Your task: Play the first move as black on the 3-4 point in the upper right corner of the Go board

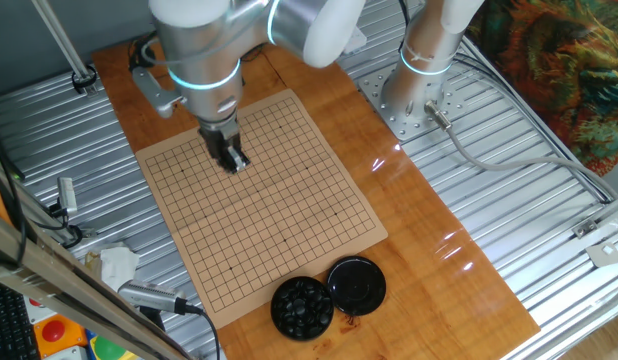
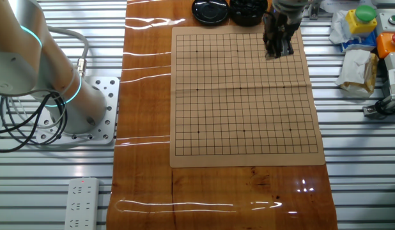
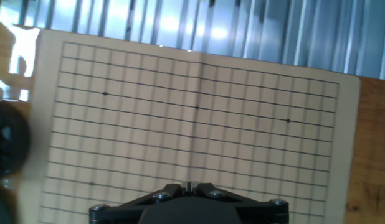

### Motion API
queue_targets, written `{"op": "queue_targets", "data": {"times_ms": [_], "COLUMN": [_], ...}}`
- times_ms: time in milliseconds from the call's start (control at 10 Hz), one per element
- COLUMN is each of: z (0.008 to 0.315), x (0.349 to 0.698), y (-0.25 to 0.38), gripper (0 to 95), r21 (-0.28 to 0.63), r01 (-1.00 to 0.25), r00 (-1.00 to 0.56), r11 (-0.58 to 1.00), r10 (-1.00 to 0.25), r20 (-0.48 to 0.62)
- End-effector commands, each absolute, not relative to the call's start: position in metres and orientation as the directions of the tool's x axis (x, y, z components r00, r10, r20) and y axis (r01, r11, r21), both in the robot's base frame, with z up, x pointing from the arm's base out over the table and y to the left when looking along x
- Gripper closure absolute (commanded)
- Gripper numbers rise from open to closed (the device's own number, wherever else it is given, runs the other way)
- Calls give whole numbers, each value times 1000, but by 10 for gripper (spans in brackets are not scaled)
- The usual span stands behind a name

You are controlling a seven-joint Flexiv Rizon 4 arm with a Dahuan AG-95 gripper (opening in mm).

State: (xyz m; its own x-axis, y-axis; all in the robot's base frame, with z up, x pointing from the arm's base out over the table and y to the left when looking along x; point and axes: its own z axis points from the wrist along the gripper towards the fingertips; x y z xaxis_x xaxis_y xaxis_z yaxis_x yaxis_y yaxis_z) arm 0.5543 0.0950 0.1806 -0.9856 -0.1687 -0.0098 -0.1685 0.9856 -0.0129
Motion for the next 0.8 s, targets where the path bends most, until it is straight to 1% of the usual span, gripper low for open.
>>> {"op": "queue_targets", "data": {"times_ms": [100, 300, 400, 600, 700, 800], "z": [183, 172, 167, 145, 134, 118], "x": [561, 560, 560, 554, 551, 544], "y": [132, 185, 200, 256, 274, 297], "gripper": [950, 950, 950, 950, 950, 950], "r21": [-15, -20, -20, -21, -21, -20], "r01": [-142, -109, -99, -62, -49, -33], "r00": [-990, -994, -995, -998, -999, -999], "r11": [990, 994, 995, 998, 999, 999], "r10": [-142, -109, -99, -63, -49, -33], "r20": [-5, -6, -7, -11, -16, -20]}}
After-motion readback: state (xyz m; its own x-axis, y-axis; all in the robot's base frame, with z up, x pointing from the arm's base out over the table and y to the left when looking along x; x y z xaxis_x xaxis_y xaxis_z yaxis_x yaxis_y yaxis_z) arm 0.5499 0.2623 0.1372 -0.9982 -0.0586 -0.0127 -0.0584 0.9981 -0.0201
